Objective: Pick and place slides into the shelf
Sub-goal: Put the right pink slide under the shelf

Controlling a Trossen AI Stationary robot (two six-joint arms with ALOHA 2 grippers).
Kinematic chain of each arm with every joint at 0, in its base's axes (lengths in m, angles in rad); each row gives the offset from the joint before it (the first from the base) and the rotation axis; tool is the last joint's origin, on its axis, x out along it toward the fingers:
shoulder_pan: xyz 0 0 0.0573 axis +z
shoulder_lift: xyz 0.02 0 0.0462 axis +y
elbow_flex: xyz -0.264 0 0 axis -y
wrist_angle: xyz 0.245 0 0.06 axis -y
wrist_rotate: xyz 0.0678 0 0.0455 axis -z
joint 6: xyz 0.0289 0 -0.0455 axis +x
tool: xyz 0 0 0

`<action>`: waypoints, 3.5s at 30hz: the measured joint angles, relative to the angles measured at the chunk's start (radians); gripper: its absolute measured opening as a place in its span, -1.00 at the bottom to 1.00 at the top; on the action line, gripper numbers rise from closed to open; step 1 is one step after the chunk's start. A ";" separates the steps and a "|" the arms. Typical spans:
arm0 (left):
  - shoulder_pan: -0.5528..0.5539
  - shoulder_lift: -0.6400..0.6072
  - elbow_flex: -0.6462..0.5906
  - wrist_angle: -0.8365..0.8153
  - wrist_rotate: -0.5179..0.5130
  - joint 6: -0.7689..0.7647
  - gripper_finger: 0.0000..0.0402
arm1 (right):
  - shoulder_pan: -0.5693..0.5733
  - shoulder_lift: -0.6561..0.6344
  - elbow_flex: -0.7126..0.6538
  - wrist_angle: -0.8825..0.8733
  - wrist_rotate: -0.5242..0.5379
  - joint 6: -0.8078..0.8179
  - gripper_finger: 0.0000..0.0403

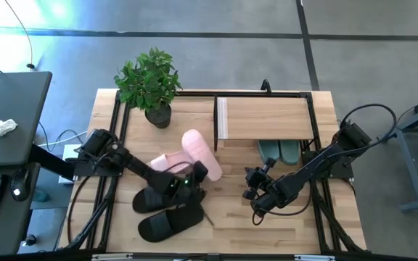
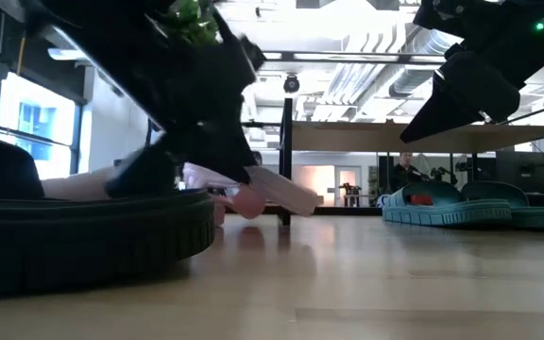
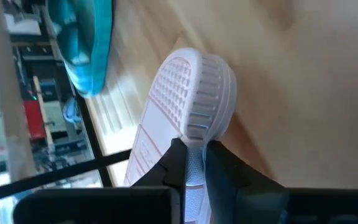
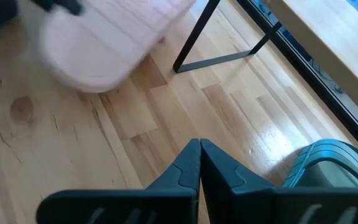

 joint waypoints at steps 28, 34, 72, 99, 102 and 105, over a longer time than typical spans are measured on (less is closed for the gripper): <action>-0.231 0.000 0.573 -0.615 0.150 -0.190 -0.92 | 0.199 -0.015 0.169 0.351 -0.049 -0.485 -1.00; -0.207 0.001 0.698 -0.679 0.294 -0.242 -0.92 | 0.285 -0.015 0.332 0.354 -0.124 -0.538 -0.85; 0.020 0.001 0.863 -0.711 0.737 -0.448 -0.92 | 0.229 0.084 0.397 0.339 0.092 -0.485 -0.24; 0.018 0.000 0.862 -0.749 0.889 -0.390 -0.16 | 0.229 0.085 0.397 0.280 0.068 -0.432 -0.86; 0.018 0.000 0.862 -0.758 0.907 -0.418 0.02 | 0.230 0.085 0.397 0.274 0.068 -0.426 -0.87; 0.016 -0.008 0.863 -0.825 0.915 -0.421 0.12 | 0.251 0.079 0.396 0.212 0.094 -0.373 -0.90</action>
